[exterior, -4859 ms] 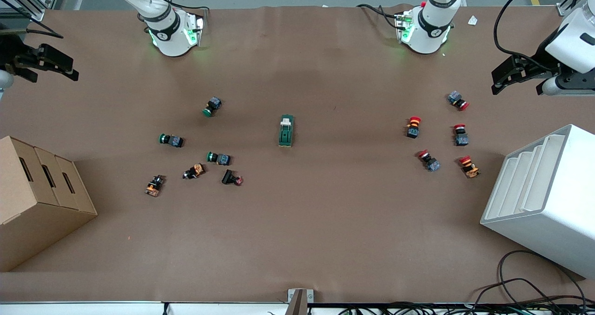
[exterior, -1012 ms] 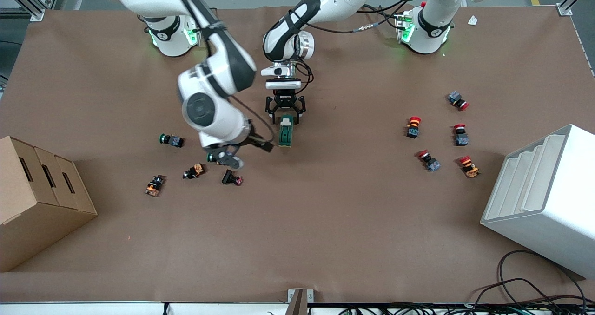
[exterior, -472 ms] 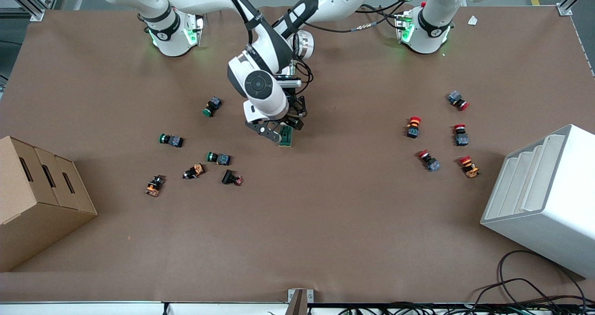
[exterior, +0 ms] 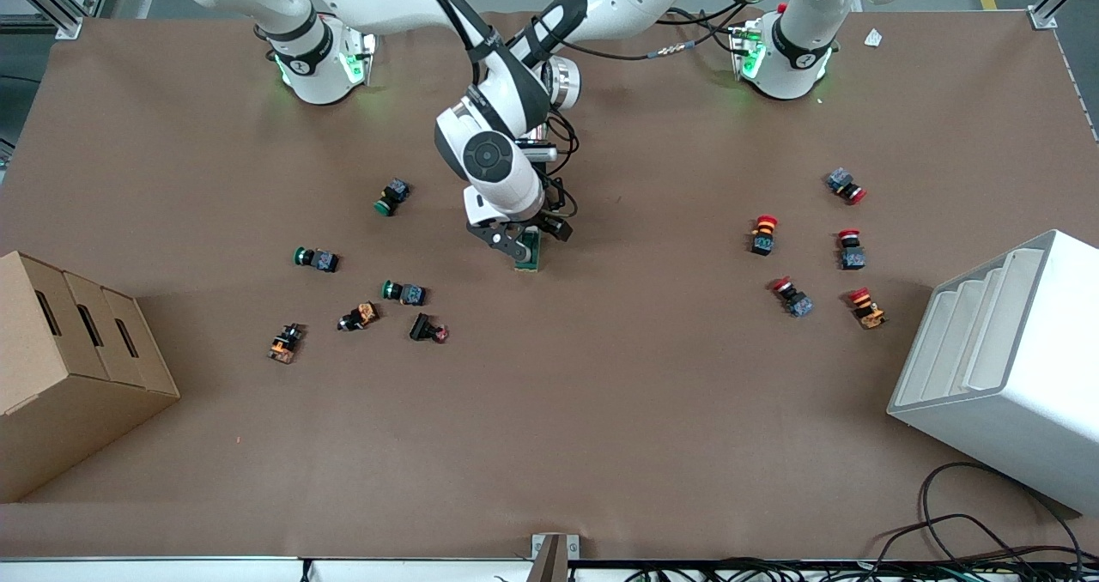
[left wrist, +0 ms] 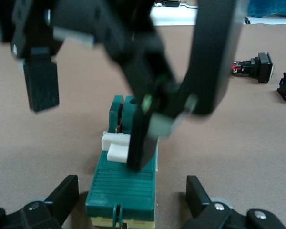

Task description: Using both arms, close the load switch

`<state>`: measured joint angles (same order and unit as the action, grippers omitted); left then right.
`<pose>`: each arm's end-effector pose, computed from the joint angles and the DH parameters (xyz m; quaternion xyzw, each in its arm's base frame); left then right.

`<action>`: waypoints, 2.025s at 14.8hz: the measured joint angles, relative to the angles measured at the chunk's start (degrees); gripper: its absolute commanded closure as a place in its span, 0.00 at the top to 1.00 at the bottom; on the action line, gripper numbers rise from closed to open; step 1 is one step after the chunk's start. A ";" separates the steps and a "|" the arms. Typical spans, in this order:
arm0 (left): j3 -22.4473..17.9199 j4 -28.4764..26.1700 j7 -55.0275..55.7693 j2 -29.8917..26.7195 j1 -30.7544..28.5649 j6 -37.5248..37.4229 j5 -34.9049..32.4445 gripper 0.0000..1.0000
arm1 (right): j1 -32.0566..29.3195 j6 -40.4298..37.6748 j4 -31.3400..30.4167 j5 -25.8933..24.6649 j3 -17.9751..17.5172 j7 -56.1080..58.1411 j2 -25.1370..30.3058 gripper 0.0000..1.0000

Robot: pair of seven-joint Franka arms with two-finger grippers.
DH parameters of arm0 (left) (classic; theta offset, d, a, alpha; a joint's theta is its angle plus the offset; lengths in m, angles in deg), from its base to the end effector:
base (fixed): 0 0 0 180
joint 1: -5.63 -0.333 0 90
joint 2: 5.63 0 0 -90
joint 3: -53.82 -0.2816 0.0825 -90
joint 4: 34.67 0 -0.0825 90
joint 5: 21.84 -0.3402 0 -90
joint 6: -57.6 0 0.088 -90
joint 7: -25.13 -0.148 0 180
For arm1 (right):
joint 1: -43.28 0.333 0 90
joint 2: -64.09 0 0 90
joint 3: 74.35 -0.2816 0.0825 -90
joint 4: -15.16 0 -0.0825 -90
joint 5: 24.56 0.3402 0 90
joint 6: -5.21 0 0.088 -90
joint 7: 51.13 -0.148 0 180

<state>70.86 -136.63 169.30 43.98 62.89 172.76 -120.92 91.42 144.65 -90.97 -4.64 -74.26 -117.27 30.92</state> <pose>0.2516 -0.5343 0.0726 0.8632 -0.0069 0.5047 0.0055 0.3918 0.4509 0.1728 -0.9521 0.2844 0.0935 0.0620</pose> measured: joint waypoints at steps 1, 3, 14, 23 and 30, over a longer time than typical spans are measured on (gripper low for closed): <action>0.00 0.00 0.00 0.01 0.00 -0.01 -0.01 0.99 | 0.37 0.81 0.00 0.08 0.00 -0.44 -0.88 1.00; 0.00 0.00 0.00 0.01 0.01 -0.04 -0.03 0.99 | 0.68 1.45 0.15 0.10 0.03 -1.11 -1.69 1.00; 0.00 0.00 0.17 0.03 0.02 -0.09 -0.03 1.00 | -3.54 0.17 5.75 0.60 0.91 -1.43 -0.62 1.00; -0.01 0.26 0.19 0.21 -0.07 -0.05 -0.03 1.00 | -4.88 0.61 9.47 0.56 1.01 -0.33 -3.80 1.00; -0.01 0.32 0.24 0.26 -0.12 -0.04 -0.03 1.00 | -4.90 1.88 10.26 0.43 1.09 1.46 -6.41 1.00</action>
<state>70.85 -136.32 169.54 44.24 62.77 172.72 -120.94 86.52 146.53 -80.71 -4.21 -73.17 -115.82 24.52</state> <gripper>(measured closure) 0.000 0.000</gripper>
